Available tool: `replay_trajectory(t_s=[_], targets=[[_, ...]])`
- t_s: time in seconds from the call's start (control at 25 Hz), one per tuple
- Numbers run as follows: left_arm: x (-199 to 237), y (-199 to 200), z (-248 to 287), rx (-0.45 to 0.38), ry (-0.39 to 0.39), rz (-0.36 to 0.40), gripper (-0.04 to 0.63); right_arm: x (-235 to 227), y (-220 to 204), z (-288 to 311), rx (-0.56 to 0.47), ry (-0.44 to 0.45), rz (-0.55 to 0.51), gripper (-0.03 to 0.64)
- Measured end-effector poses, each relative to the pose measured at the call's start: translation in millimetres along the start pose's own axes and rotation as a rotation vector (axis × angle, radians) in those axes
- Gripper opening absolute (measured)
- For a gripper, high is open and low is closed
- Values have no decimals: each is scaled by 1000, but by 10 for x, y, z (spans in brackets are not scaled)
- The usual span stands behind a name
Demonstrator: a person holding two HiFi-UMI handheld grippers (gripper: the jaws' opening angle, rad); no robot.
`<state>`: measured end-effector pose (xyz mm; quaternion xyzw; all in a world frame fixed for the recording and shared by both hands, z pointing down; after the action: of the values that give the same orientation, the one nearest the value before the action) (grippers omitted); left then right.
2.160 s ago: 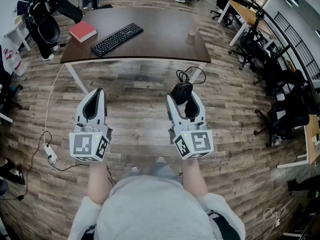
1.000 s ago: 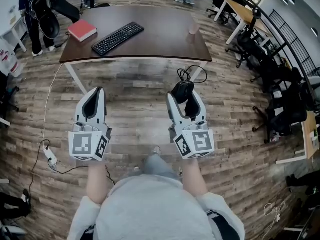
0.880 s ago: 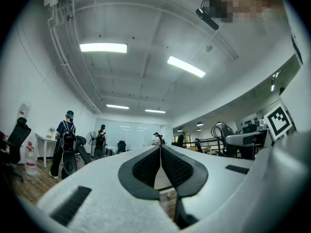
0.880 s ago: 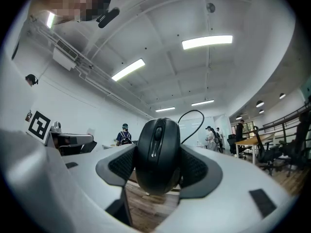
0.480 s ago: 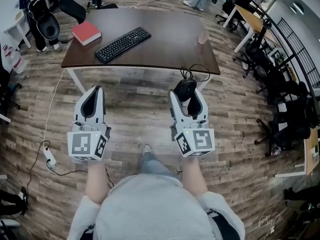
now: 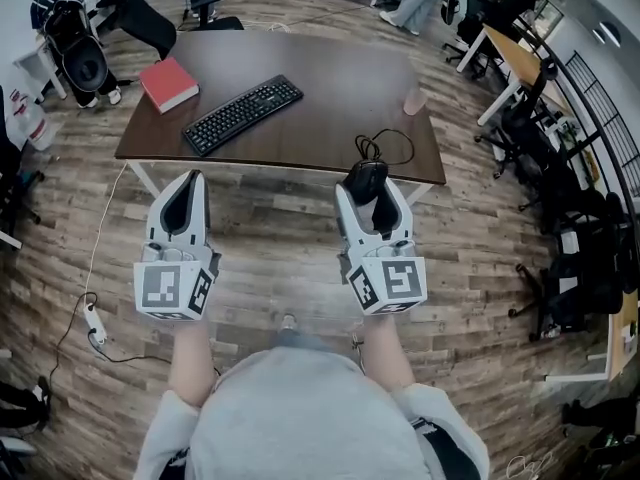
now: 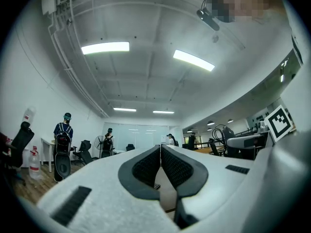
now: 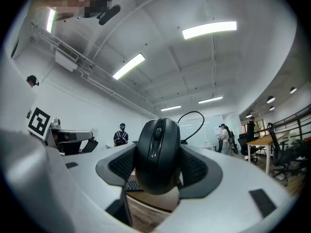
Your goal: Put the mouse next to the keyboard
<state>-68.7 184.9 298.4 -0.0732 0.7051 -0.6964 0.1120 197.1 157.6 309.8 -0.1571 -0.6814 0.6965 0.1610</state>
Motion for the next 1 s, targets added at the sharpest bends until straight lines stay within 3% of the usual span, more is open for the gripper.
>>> replay_trajectory(t_s=[0.48, 1.0], targets=[[-48, -60, 679, 21, 27, 8, 12, -465, -55, 601, 5, 56, 23, 250], [464, -108, 1500, 17, -4, 7, 12, -604, -48, 1465, -5, 19, 39, 250]])
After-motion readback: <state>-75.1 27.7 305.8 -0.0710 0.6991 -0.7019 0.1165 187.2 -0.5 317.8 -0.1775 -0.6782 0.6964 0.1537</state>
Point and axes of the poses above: the fingertips, and each gripper's own axes: z forward along the fingers, x to its left, y out of its top, the point moved 4 cm from there along -z, backward along the fingers, and after that the axes turned 11 degrees about x, right-handed, at the moved point
